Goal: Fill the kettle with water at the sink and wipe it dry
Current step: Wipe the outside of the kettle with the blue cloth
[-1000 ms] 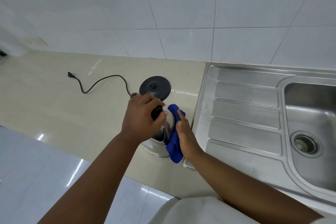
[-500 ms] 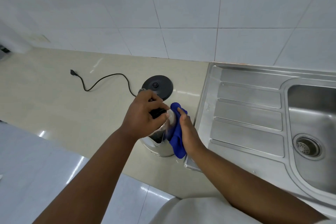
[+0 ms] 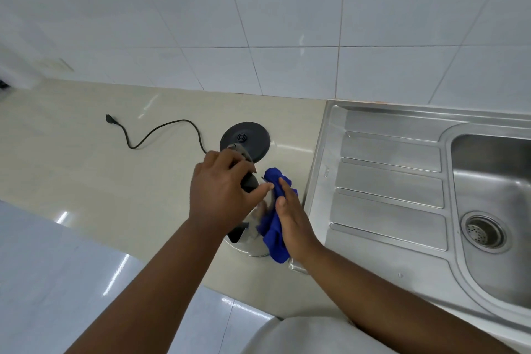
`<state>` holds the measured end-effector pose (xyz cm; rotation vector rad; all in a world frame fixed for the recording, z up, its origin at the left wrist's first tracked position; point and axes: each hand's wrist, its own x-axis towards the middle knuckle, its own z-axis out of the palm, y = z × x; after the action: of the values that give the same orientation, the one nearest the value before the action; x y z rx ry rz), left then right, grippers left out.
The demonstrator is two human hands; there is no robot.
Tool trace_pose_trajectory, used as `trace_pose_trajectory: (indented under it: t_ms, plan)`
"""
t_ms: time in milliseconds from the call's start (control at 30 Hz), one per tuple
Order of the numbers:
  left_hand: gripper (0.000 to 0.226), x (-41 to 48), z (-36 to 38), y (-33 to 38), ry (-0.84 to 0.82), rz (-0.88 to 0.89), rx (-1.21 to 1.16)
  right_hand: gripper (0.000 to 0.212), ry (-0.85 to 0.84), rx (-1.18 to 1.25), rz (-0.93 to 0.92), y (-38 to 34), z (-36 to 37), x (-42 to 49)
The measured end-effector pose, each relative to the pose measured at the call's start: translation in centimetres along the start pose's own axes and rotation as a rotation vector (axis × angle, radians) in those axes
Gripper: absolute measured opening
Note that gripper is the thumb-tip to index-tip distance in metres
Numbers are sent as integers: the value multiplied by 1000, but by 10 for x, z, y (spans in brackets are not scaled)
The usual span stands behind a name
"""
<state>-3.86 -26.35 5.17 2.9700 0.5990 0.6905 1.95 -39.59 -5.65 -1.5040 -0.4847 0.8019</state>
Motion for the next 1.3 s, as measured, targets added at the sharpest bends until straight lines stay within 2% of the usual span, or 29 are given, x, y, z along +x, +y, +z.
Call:
trace_pose_trajectory:
  t_ms: [67,133,233,267,333,367,433,467,567,667,733,767,833,933,1033,1167,1233,1300]
  plan:
    - [39,-9,1,8,-29,-43,40,71,-3,25,-56,-11,5,-9]
    - [38,-18,3,12,-49,-48,-5,79,-11,-16,-203,-21,10,-23]
    - [29,-26,3,11,6,-42,-66,75,-40,-142,-423,-20,14,-36]
    - [26,-26,3,11,24,-41,-76,73,-52,-180,-442,-17,13,-35]
    - [25,-25,3,9,33,-18,-89,73,-42,-196,-345,-1,8,-24]
    - [25,-23,3,7,27,-1,-92,74,-21,-152,-226,3,6,-19]
    - [25,-21,3,4,4,21,-95,88,17,-53,1,4,-2,-4]
    - [25,-20,3,2,-6,30,-102,95,1,-52,41,2,-6,0]
    - [21,-18,2,-1,-19,70,-138,77,-79,-102,-78,-22,-4,-3]
    - [18,-16,1,-5,-26,125,-179,75,-87,-118,-336,-32,5,-11]
    - [16,-15,0,-6,-25,145,-205,72,-55,-145,-398,-20,4,-4]
    - [15,-15,-1,-6,-24,149,-214,70,-44,-169,-385,-12,2,2]
    - [14,-14,-1,-5,-27,156,-217,72,-35,-152,-223,-3,-4,10]
    - [14,-14,-3,-4,-38,156,-210,93,-68,-63,6,-3,-13,22]
    - [15,-14,-2,-4,-42,144,-213,87,-93,-55,-23,-18,-12,20]
    - [16,-14,-1,-5,-58,134,-215,81,-69,-93,-247,-22,-1,9]
    - [15,-13,-2,-5,-59,136,-222,74,-75,-120,-248,-15,-3,16]
    - [15,-13,-4,-3,-55,141,-226,69,-96,-146,-168,-11,-11,25]
